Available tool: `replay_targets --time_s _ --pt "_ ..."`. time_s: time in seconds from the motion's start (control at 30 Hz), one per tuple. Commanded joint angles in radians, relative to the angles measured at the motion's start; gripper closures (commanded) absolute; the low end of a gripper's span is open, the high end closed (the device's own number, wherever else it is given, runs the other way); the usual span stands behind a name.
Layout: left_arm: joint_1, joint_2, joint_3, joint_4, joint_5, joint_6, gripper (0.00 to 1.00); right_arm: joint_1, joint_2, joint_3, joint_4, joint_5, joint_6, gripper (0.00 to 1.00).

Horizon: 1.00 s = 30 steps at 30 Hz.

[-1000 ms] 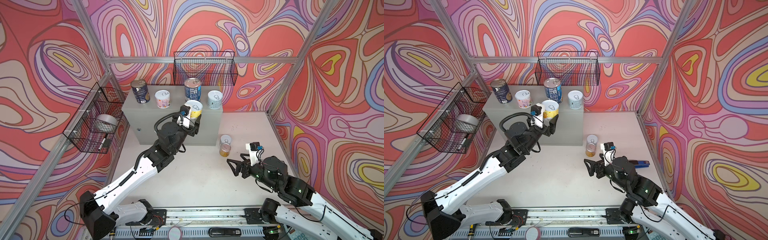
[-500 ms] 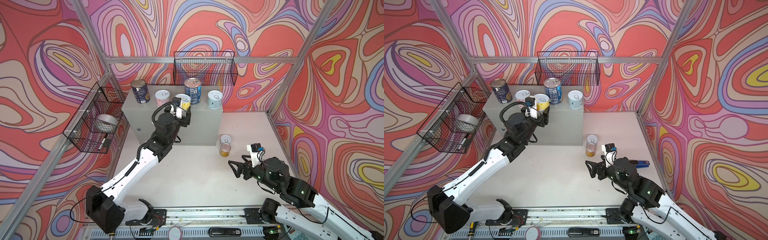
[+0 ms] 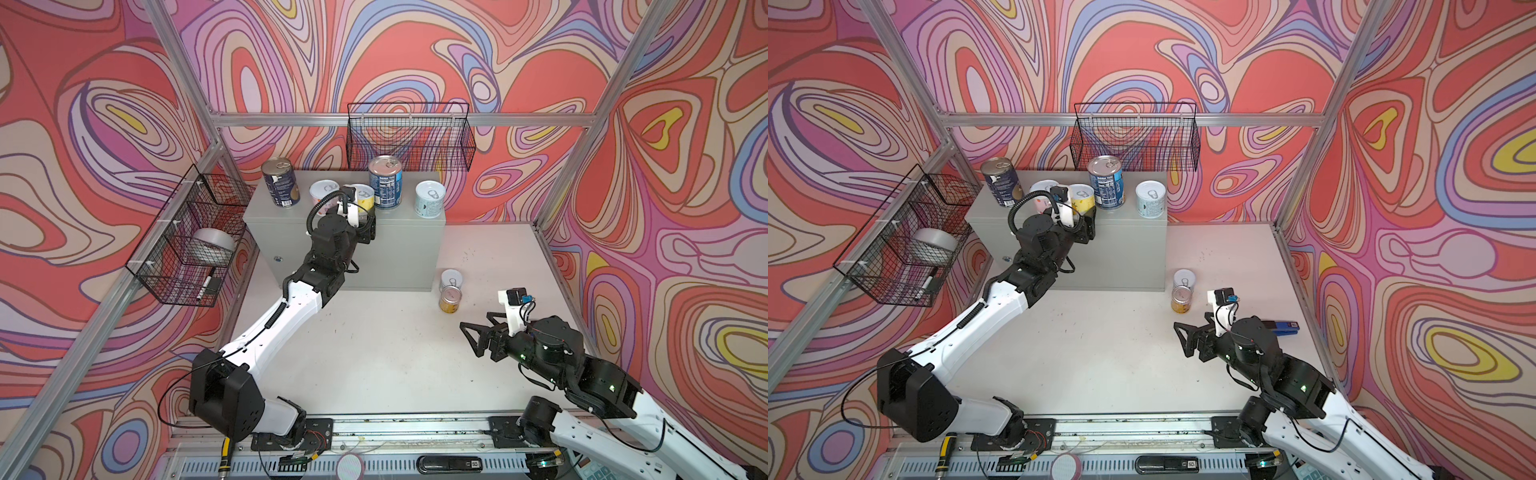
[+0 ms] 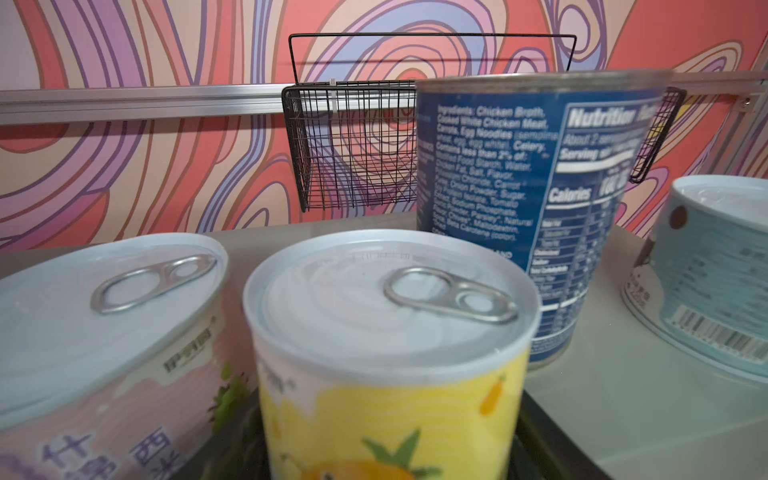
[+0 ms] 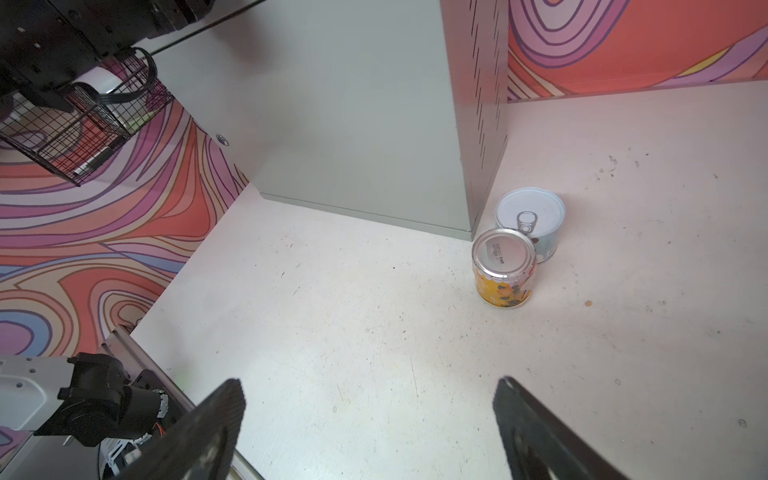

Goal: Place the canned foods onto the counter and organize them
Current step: 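Carry the yellow can onto the cabinet top while the right gripper moves off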

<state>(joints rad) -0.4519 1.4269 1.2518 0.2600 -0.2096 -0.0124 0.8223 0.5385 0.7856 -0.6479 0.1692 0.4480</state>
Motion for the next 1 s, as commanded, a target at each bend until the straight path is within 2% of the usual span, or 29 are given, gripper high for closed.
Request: replay_targets --time_s 0.0,0.43,0.63,0.73,0.83,0.97 --pt "0.005 0.0 0.029 0.109 0.016 -0.019 0.69 0.002 -0.014 0.017 -0.017 0.018 0.011 0.04" --pt "0.014 0.07 0.038 0.129 0.022 0.017 0.68 0.002 0.013 0.017 -0.016 0.033 0.02 0.04" --pt "0.017 0.091 0.028 0.146 0.034 0.026 0.63 0.001 0.037 0.02 -0.011 0.032 0.021 0.04" --pt "0.017 0.093 0.011 0.163 0.036 0.027 0.48 0.001 0.046 0.023 -0.006 0.03 0.02 0.04" --pt "0.018 0.085 -0.014 0.189 0.042 0.023 0.28 0.001 0.05 0.023 -0.003 0.029 0.021 0.04" --pt "0.018 0.078 -0.043 0.217 0.047 0.018 0.12 0.001 0.06 0.021 0.006 0.021 0.02 0.04"
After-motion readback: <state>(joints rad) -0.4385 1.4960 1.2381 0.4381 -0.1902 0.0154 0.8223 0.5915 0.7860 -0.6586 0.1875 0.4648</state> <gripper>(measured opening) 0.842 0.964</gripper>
